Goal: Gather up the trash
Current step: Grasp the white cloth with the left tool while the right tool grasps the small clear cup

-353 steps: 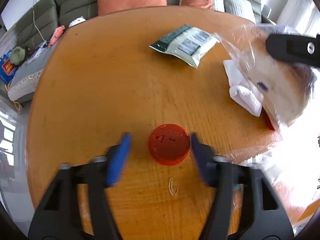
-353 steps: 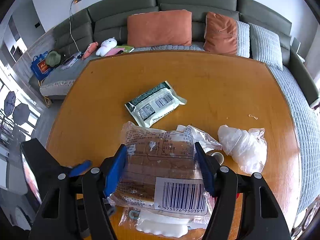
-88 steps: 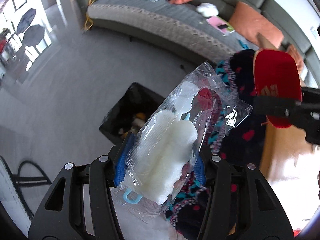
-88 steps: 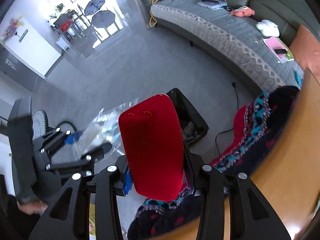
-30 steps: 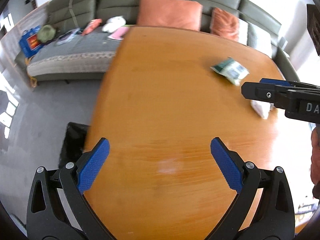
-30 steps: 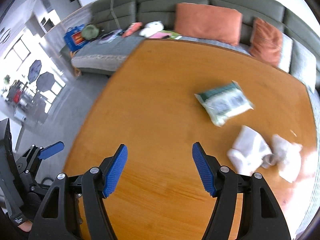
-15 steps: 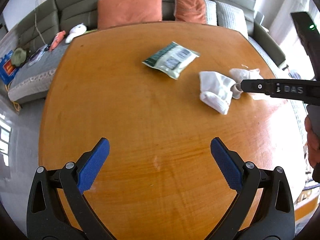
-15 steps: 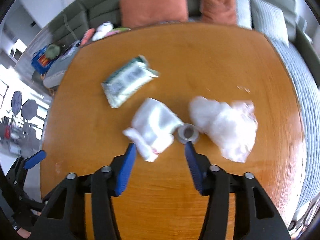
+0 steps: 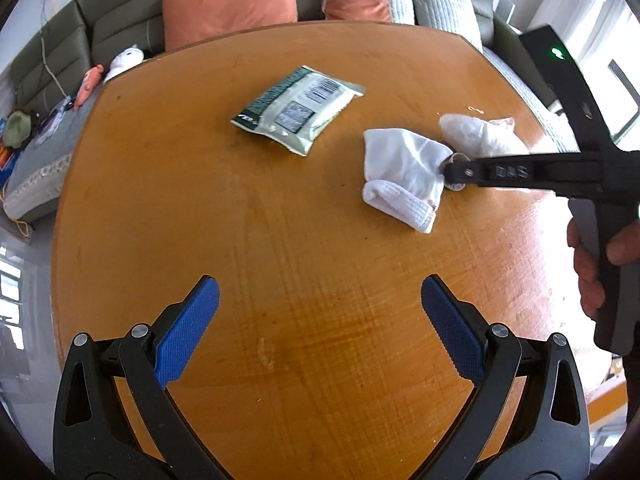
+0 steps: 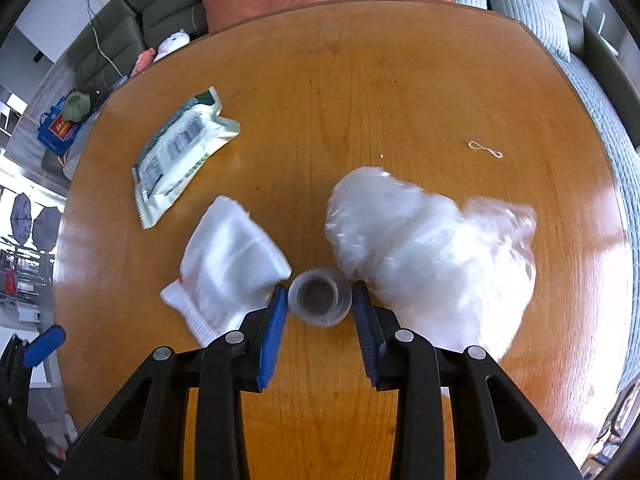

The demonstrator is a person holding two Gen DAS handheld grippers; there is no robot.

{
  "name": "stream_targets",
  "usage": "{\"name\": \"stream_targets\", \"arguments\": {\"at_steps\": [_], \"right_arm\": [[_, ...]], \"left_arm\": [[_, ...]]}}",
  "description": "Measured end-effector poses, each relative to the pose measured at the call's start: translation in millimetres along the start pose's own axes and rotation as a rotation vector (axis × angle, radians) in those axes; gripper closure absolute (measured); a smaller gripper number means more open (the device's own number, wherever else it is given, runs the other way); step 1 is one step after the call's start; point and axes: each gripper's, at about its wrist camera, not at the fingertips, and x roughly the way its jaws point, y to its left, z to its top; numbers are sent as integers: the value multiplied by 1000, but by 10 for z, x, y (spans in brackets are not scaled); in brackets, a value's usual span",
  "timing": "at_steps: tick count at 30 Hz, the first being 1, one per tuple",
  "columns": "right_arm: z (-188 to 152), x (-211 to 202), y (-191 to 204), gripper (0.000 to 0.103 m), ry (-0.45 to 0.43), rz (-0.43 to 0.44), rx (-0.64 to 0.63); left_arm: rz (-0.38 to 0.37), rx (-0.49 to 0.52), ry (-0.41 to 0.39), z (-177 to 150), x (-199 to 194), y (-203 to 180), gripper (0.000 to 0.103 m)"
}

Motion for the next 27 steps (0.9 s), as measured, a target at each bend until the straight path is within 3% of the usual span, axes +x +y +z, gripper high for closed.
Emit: {"name": "stream_targets", "arguments": {"at_steps": [4, 12, 21, 23, 24, 25, 27], "right_arm": [[47, 15, 15, 78, -14, -1, -17], [140, -366, -62, 78, -114, 79, 14], [257, -616, -282, 78, -161, 93, 74], [279, -616, -283, 78, -162, 90, 85], [279, -621, -297, 78, -162, 89, 87], [295, -605, -287, 78, -160, 88, 89], [285, -611, -288, 78, -160, 84, 91]], "left_arm": [[-10, 27, 8, 79, 72, -83, 5], [-51, 68, 24, 326, 301, -315, 5], [-104, 87, 8, 710, 589, -642, 6], [-119, 94, 10, 735, 665, -706, 18], [-126, 100, 24, 737, 713, -731, 35], [-114, 106, 42, 739, 779, -759, 43], [-89, 114, 38, 743, 834, -776, 46]]}}
